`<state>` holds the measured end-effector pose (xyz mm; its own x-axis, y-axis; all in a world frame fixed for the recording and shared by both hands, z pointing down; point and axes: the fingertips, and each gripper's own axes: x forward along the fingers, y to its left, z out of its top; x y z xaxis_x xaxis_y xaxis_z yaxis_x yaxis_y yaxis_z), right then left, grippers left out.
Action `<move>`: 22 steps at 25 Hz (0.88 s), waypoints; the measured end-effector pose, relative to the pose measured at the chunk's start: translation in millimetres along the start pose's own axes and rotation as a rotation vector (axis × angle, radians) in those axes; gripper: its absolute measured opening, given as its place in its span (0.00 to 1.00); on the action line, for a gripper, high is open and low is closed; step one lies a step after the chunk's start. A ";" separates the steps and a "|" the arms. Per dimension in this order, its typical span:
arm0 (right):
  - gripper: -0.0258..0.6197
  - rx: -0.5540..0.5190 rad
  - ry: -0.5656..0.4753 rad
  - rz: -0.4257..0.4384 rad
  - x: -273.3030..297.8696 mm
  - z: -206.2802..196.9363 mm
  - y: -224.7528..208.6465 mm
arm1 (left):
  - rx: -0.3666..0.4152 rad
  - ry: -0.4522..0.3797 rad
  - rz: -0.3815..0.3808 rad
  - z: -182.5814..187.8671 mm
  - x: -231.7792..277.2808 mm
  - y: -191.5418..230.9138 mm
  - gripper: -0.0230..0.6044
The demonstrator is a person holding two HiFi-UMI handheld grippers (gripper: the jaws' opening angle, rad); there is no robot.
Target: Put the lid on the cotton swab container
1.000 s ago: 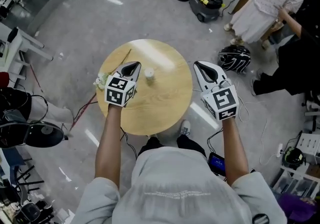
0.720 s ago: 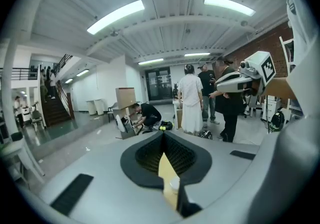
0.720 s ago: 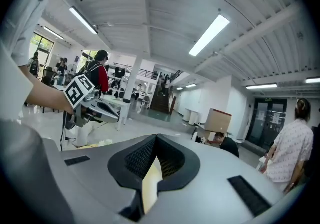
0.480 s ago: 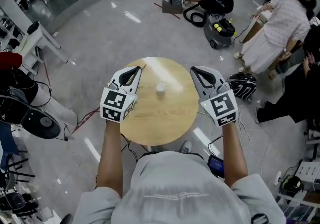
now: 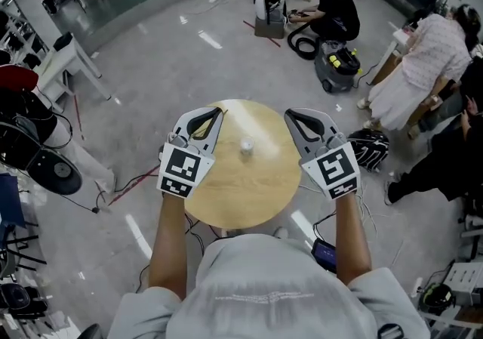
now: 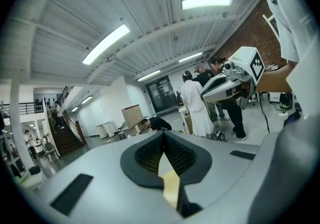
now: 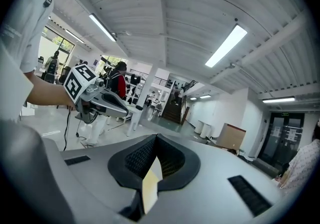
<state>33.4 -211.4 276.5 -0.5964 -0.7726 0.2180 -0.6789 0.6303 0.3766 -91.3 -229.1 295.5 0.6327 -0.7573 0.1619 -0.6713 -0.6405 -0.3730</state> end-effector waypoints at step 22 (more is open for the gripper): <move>0.08 0.008 -0.017 -0.011 4.5 7.8 -2.4 | 0.002 -0.044 0.007 19.3 -12.6 -0.8 0.07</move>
<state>29.1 -215.8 269.5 -0.5963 -0.7778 0.1986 -0.6886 0.6228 0.3713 -91.3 -216.5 276.1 0.6446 -0.7552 0.1188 -0.6750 -0.6352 -0.3755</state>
